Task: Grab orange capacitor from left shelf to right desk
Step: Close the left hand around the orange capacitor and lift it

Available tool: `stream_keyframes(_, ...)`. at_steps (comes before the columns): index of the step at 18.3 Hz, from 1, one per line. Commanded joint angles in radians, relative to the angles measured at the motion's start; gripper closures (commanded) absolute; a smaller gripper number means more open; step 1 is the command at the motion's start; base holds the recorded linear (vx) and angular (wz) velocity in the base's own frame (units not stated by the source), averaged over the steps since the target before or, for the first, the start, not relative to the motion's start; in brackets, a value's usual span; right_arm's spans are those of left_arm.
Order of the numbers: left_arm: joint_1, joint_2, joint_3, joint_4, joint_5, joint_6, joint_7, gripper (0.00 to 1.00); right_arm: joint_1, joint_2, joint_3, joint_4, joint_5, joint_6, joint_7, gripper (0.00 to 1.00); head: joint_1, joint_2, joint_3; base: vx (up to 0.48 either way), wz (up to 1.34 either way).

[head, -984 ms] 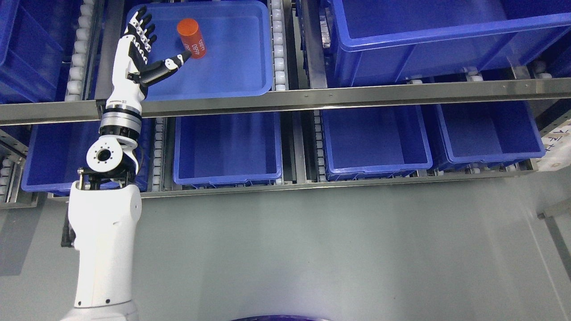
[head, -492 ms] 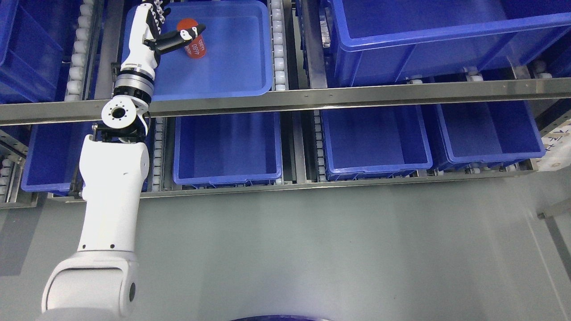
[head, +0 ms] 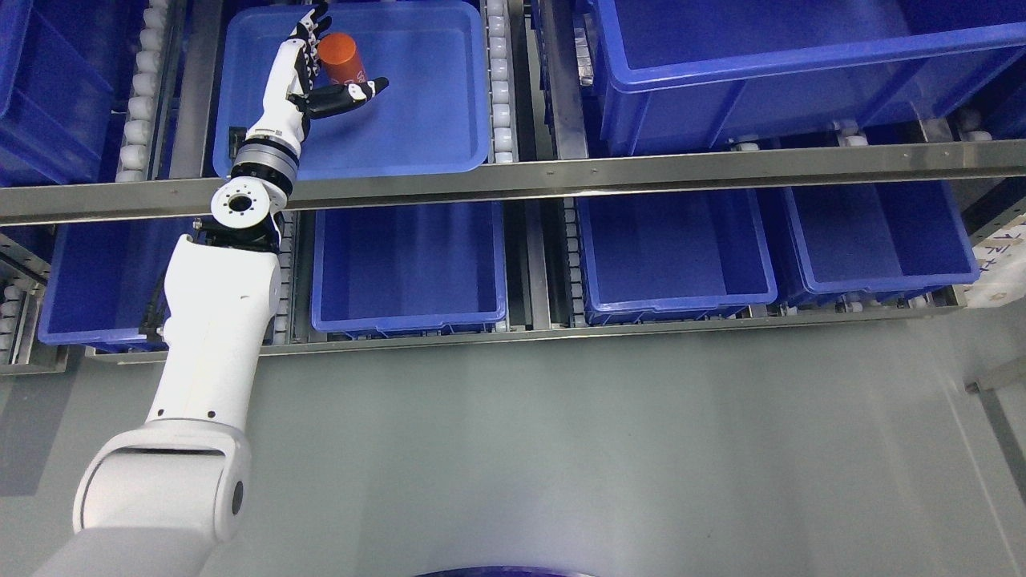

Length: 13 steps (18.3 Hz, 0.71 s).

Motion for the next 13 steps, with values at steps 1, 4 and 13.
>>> stream_keyframes(1,-0.052,0.007,-0.018,0.236,-0.010,-0.044,0.006,0.04,0.002,-0.017,-0.011,-0.034,0.000,0.001,-0.001,0.00,0.0000,0.000,0.000,0.000,0.00)
stream_keyframes(4,-0.063,0.001,-0.014,0.247,-0.005,-0.055,-0.002,0.17,0.002,-0.017,-0.011,-0.034,0.000,-0.001,-0.001,0.00,0.0000,0.000,0.000,0.000,0.00)
stream_keyframes(13,-0.063,-0.041,0.071,0.258,-0.003,-0.127,-0.005,0.69,0.002,-0.017,-0.011,-0.034,0.000,0.001,-0.001,0.00,0.0000,0.000,0.000,0.000,0.00)
